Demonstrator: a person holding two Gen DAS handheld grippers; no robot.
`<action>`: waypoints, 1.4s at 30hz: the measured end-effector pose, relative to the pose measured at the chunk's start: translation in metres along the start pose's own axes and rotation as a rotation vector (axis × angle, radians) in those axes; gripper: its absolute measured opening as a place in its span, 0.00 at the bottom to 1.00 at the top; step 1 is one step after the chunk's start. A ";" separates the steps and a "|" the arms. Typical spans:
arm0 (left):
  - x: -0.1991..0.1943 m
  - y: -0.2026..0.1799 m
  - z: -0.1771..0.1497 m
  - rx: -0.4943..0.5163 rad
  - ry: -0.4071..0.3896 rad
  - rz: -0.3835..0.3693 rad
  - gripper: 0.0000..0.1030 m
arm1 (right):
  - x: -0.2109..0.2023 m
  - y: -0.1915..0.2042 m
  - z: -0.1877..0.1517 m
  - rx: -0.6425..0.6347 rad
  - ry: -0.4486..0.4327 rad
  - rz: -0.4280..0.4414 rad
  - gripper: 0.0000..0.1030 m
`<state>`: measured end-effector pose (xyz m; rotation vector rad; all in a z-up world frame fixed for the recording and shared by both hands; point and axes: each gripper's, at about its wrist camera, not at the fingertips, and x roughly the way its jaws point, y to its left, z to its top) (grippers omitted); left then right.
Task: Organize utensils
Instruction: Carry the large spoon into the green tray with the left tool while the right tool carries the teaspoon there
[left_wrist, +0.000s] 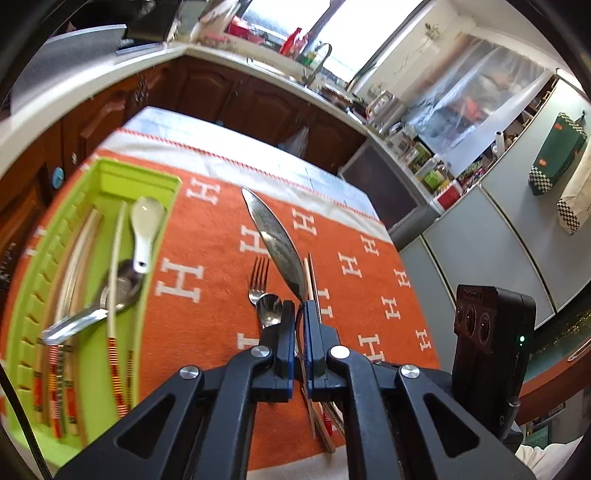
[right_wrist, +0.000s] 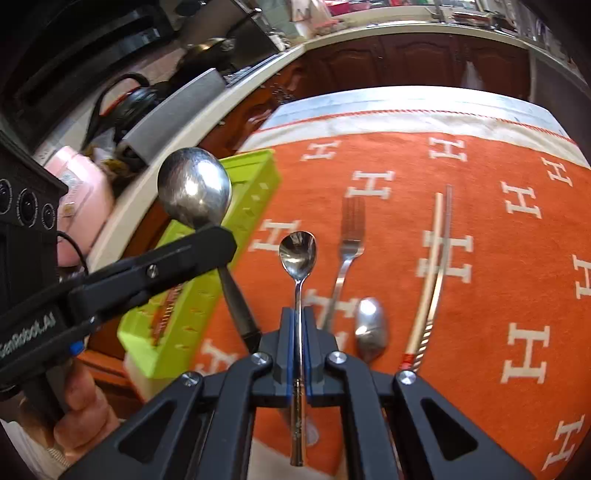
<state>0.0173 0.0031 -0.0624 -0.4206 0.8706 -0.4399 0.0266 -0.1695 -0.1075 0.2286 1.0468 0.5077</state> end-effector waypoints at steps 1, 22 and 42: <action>-0.009 0.000 0.001 0.001 -0.011 0.001 0.02 | -0.002 0.004 0.001 -0.010 -0.001 0.009 0.03; -0.040 0.075 0.061 0.024 0.081 0.416 0.04 | 0.098 0.096 0.033 0.202 0.088 0.210 0.04; 0.021 0.138 0.020 -0.143 0.304 0.321 0.11 | 0.076 0.077 0.042 0.193 -0.045 0.031 0.05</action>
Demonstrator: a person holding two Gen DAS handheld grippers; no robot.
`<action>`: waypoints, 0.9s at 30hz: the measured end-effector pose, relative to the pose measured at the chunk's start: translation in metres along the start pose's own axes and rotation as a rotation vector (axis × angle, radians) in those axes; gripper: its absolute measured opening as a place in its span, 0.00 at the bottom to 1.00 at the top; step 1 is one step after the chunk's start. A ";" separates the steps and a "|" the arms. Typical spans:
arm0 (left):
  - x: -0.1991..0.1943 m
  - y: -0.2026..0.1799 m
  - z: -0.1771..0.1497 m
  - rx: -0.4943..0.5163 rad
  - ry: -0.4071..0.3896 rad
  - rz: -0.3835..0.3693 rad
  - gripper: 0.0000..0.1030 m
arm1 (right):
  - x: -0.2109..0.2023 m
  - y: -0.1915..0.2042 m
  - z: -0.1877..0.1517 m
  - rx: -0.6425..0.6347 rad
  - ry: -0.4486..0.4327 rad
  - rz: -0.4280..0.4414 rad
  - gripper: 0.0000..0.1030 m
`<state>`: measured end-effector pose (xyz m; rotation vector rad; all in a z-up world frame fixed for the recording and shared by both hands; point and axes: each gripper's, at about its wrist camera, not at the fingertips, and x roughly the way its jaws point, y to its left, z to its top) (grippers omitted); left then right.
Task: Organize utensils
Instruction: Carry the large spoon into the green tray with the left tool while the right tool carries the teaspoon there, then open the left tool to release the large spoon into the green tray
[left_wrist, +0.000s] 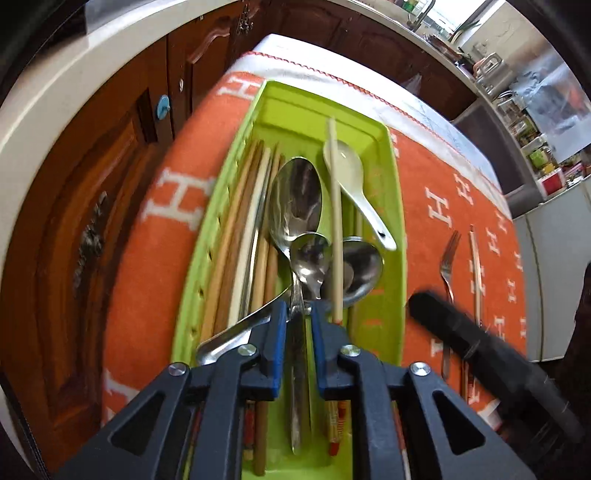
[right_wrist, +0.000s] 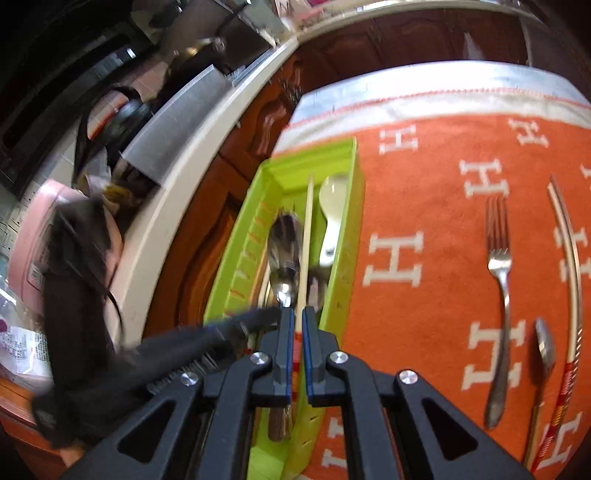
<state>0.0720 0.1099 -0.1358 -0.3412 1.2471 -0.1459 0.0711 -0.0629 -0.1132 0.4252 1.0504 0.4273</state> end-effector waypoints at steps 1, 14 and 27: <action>0.003 0.001 -0.004 -0.014 0.019 -0.008 0.12 | -0.002 -0.001 0.002 0.003 -0.010 0.001 0.05; 0.002 -0.020 -0.037 -0.045 0.076 -0.025 0.22 | -0.040 -0.037 0.008 0.051 -0.054 -0.032 0.05; -0.008 -0.047 -0.027 0.041 -0.044 0.154 0.46 | -0.064 -0.048 -0.004 0.009 -0.070 -0.040 0.05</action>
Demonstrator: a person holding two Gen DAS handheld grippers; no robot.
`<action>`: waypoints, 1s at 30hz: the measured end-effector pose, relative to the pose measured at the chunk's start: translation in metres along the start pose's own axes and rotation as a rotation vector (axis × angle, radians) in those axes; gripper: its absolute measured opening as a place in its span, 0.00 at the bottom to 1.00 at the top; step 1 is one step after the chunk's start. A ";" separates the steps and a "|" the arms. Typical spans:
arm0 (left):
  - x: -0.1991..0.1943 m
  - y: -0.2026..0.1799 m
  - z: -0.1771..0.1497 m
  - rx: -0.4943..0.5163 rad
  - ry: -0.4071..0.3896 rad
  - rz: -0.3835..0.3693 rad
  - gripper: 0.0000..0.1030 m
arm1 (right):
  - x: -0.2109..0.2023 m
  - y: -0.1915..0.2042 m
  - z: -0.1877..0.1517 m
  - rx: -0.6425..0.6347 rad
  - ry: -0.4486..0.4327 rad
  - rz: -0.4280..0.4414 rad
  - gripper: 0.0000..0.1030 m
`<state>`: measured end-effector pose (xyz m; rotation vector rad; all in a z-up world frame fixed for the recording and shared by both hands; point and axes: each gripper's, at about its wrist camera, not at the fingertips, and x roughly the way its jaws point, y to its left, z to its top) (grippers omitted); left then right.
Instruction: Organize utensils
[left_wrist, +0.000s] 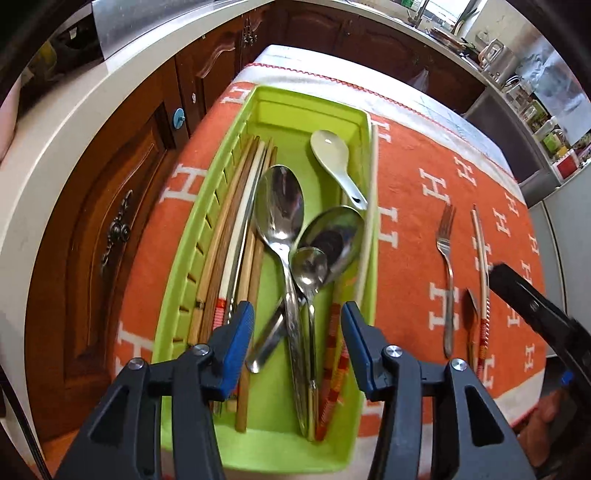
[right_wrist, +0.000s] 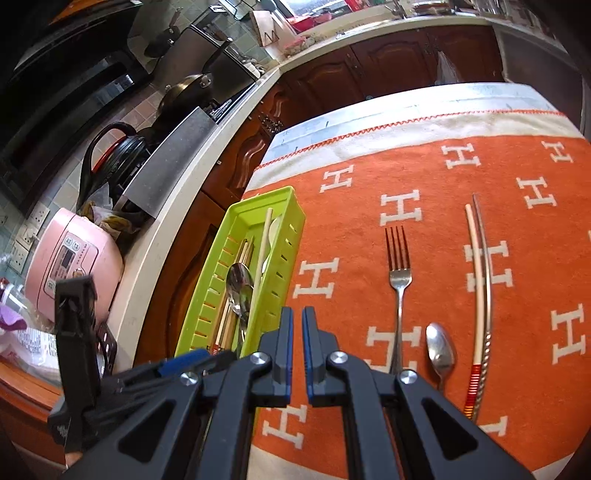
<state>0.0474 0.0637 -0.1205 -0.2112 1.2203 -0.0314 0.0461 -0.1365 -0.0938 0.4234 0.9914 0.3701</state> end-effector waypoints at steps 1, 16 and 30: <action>0.001 0.001 0.003 -0.002 -0.008 -0.005 0.46 | -0.001 -0.001 0.000 0.000 0.000 -0.001 0.05; 0.033 0.013 0.045 -0.012 -0.036 0.068 0.46 | 0.010 -0.016 0.002 0.019 0.028 -0.013 0.05; 0.025 0.016 0.045 0.042 -0.101 0.063 0.02 | 0.022 -0.018 -0.001 0.013 0.056 -0.020 0.05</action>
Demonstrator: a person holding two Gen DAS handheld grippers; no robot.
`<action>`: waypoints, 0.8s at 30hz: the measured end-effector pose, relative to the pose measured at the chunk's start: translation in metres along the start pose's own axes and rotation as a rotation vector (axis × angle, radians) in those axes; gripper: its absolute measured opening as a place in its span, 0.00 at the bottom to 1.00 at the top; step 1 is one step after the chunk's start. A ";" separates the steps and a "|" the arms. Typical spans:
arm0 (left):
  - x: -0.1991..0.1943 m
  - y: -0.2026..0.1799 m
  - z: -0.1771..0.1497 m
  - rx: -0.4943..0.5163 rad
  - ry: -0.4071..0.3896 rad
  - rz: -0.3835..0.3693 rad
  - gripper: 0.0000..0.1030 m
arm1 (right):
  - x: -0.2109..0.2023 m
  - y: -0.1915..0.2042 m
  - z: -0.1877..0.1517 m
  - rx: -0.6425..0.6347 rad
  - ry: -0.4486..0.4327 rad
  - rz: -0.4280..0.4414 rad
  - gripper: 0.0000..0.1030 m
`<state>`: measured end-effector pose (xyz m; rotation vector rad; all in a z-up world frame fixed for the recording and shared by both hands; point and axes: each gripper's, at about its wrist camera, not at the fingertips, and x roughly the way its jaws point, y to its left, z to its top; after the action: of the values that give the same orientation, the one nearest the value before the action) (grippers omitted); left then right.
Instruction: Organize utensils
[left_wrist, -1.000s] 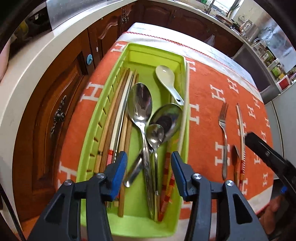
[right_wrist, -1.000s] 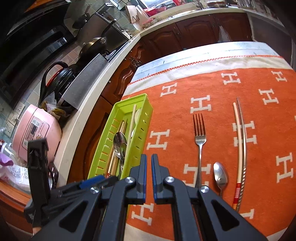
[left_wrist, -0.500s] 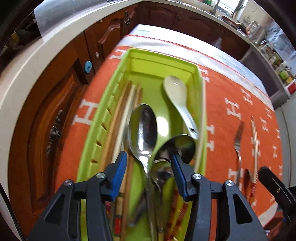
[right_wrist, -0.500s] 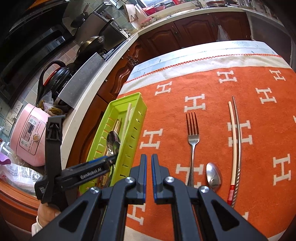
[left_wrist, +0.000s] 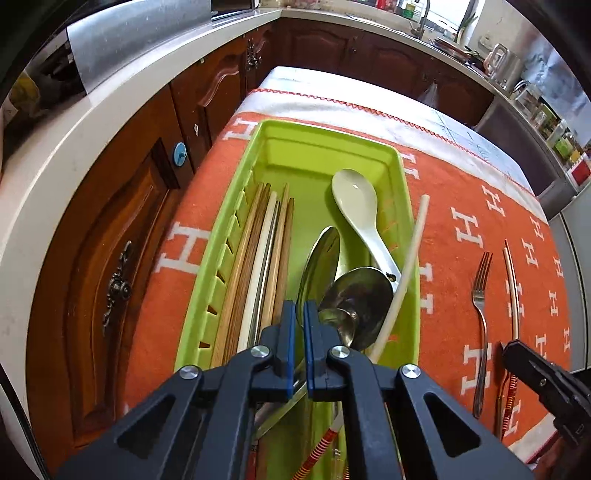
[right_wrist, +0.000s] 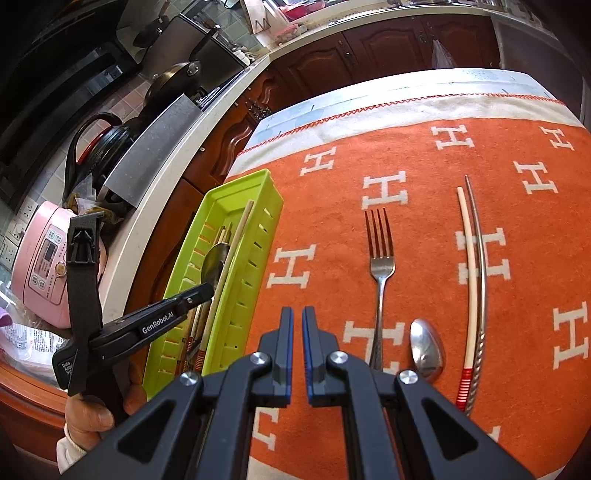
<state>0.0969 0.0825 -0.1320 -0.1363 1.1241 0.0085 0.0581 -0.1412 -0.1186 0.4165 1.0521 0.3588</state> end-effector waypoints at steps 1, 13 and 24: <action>-0.001 0.000 -0.002 0.001 -0.003 0.004 0.01 | 0.000 0.000 0.000 -0.002 -0.001 0.000 0.05; -0.022 0.008 -0.008 -0.042 -0.012 -0.009 0.02 | -0.001 0.000 -0.003 -0.017 0.001 0.006 0.05; -0.041 -0.009 -0.019 0.004 0.002 -0.151 0.20 | -0.004 0.003 -0.005 -0.043 -0.008 0.011 0.05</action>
<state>0.0626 0.0738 -0.1026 -0.2177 1.1133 -0.1286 0.0510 -0.1396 -0.1159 0.3848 1.0333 0.3890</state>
